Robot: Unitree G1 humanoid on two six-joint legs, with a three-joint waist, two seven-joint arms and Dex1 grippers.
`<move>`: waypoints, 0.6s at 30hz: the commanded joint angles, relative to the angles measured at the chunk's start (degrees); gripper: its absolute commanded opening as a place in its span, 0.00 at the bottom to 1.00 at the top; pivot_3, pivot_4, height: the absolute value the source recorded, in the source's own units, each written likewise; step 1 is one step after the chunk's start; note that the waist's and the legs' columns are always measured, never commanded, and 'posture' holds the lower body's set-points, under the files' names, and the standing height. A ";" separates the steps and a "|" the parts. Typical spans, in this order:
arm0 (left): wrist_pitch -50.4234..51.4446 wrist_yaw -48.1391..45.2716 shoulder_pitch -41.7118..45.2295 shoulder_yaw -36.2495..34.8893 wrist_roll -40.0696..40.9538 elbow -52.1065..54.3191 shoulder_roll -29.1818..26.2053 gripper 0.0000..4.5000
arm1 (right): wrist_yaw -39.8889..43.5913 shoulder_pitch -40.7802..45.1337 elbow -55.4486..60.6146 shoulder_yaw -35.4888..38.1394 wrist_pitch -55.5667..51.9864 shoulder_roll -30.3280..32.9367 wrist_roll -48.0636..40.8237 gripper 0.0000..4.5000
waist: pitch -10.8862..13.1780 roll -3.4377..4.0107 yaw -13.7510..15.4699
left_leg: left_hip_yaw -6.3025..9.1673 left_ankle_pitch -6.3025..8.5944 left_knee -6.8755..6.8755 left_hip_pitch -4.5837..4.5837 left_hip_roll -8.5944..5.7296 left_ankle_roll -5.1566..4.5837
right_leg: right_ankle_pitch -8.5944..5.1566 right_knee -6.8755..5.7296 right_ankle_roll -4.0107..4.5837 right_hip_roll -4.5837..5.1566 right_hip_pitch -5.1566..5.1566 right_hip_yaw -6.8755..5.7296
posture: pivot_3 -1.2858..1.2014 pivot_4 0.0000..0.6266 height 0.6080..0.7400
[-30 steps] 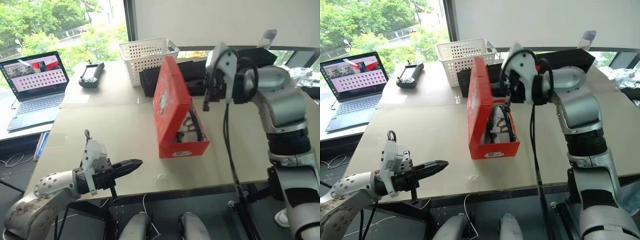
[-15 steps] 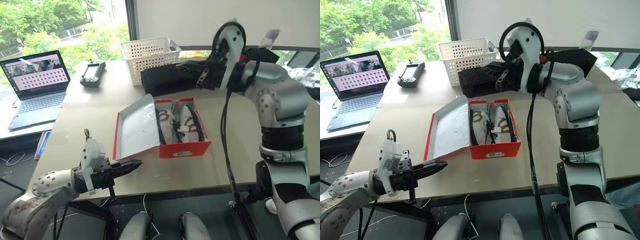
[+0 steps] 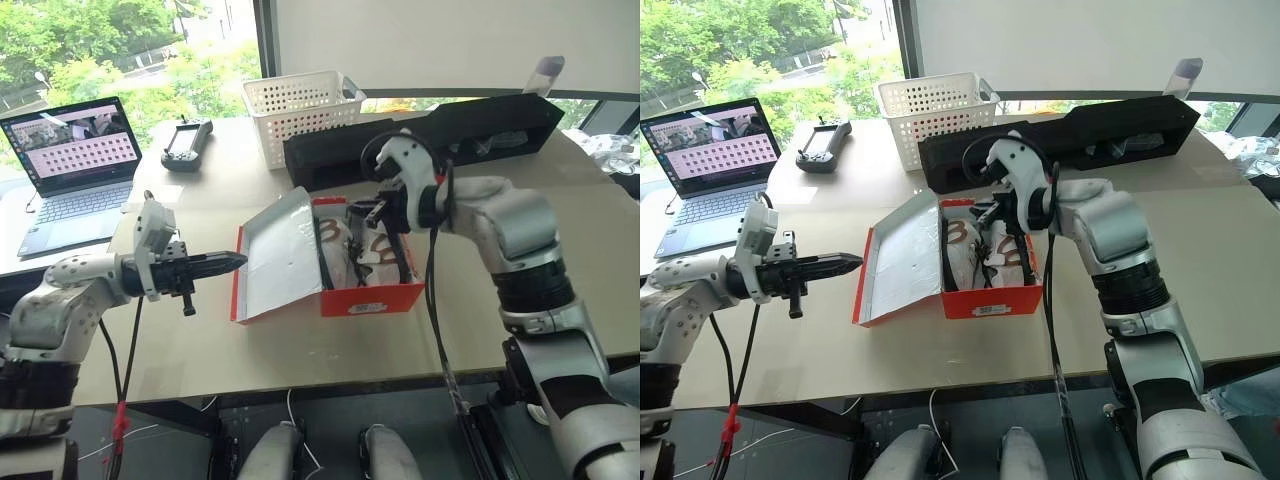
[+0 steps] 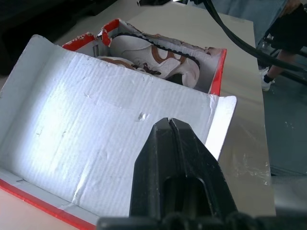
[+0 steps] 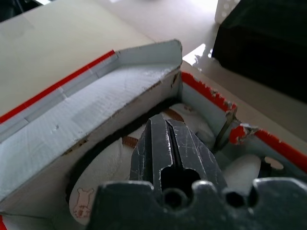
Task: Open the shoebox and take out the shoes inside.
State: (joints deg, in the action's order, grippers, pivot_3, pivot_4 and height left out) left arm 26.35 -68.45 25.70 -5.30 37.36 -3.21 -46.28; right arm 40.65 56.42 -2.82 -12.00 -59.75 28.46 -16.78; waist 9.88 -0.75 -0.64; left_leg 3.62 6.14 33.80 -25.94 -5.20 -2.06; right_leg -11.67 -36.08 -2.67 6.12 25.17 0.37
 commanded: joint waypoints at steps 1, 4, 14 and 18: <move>-7.29 -1.19 2.67 0.41 -3.94 -4.40 3.23 0.00 | -1.45 0.23 4.90 0.64 -2.24 0.98 0.46 0.13 | 0.00 0.00 -0.14 | 0.00 0.00 0.03 -0.05 0.00 0.00 | 0.05 0.01 -0.02 0.00 0.01 0.00 | 0.52 0.24 0.99; -10.56 -2.12 2.59 1.29 -5.63 -5.75 5.96 0.00 | -2.85 -0.90 7.13 0.54 -3.90 1.78 1.00 0.32 | 0.00 0.00 -0.49 | -0.06 -0.01 0.07 -0.07 0.01 -0.01 | 0.12 0.01 -0.06 -0.01 0.03 0.08 | 0.52 0.24 0.99; -12.65 -2.05 0.21 1.16 -7.28 -5.21 9.41 0.00 | 1.18 -2.88 12.49 -6.05 -4.94 8.88 2.17 0.99 | 0.00 -0.01 -0.35 | -0.07 -0.01 0.14 -0.06 0.02 -0.02 | 0.16 0.02 -0.10 -0.02 0.00 0.07 | 0.52 0.24 0.99; -12.21 -1.86 -0.37 0.81 -7.57 -4.59 9.41 0.00 | 4.27 -3.90 14.87 -12.75 -2.28 13.64 5.01 0.99 | 0.00 -0.01 -0.37 | -0.07 -0.01 0.19 -0.07 0.02 -0.02 | 0.16 0.02 -0.11 -0.01 -0.02 0.05 | 0.52 0.24 0.99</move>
State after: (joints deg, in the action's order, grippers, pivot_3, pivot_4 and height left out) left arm 14.77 -70.40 25.50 -3.36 29.54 -9.73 -36.62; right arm 43.49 52.39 9.36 -22.79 -64.28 40.56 -13.65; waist 9.89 -0.76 -1.01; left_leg 3.55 6.13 33.99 -26.01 -5.18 -2.08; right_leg -11.50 -36.07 -2.80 6.12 25.14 0.43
